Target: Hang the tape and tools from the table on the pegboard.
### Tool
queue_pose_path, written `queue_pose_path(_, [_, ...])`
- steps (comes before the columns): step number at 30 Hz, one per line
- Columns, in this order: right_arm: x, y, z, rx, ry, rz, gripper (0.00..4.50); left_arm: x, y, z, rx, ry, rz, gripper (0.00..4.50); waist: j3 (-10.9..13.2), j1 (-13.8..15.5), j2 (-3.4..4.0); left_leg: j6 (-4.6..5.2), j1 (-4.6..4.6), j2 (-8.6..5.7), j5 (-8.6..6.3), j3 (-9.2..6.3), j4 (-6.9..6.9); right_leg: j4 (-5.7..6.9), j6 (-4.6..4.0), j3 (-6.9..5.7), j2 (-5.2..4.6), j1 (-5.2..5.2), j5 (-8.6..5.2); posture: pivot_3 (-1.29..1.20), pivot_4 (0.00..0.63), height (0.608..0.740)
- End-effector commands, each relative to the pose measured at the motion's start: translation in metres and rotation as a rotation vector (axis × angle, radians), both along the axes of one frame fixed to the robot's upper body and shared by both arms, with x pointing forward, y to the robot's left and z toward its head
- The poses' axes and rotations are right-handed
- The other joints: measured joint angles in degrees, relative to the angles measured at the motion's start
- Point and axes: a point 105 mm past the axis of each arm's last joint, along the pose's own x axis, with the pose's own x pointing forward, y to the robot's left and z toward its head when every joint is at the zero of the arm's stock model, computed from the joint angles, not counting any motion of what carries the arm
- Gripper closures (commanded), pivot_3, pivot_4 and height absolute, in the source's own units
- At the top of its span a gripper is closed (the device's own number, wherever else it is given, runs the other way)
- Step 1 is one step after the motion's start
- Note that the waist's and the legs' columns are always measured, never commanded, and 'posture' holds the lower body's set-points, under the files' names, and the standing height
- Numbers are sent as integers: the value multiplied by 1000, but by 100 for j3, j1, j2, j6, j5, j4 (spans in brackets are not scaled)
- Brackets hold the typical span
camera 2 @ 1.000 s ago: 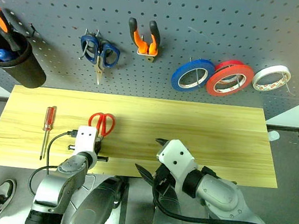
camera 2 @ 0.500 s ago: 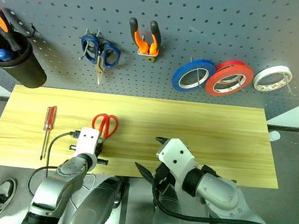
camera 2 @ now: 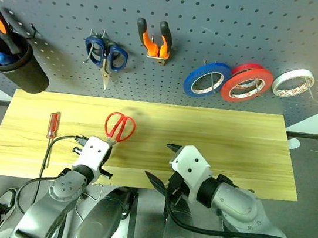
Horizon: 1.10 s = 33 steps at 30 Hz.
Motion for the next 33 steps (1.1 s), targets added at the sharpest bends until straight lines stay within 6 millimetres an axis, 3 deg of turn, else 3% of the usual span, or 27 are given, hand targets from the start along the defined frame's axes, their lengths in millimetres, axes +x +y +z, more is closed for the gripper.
queue_pose_path(1, [-7,2,11,12,-49,36,0,-3,-11,18,14,-103,-77,4255,0,-3,0,0,0,0,0,0,-3,-4,1,0,0,1,1,-21,341,725])
queue_pose_path(6, [-1,-5,11,-6,-67,16,0,-13,-23,36,118,-266,-229,4255,-1,-14,1,-2,4,1,2,1,-37,-32,2,-1,0,0,2,-18,328,725])
queue_pose_path(15, [3,-5,13,3,-91,16,0,-25,-19,44,222,-425,-327,4255,-5,1,3,0,3,1,1,3,-48,-51,4,-4,-1,3,4,-9,306,725])
queue_pose_path(18, [-1,-3,29,97,-126,45,0,-26,-18,48,257,-493,-345,4255,-5,0,3,0,3,1,1,4,-47,-50,5,-4,-1,3,4,-3,303,725])
queue_pose_path(25, [-9,-19,59,228,-189,66,0,-30,-13,74,314,-706,-340,4255,-7,11,3,0,4,1,1,5,-43,-48,9,-5,-1,7,7,9,301,725])
queue_pose_path(33, [-13,-32,71,263,-208,64,0,-38,-20,98,328,-899,-403,4255,-18,-1,2,1,11,2,1,12,-37,-36,9,-5,0,10,9,17,297,725])
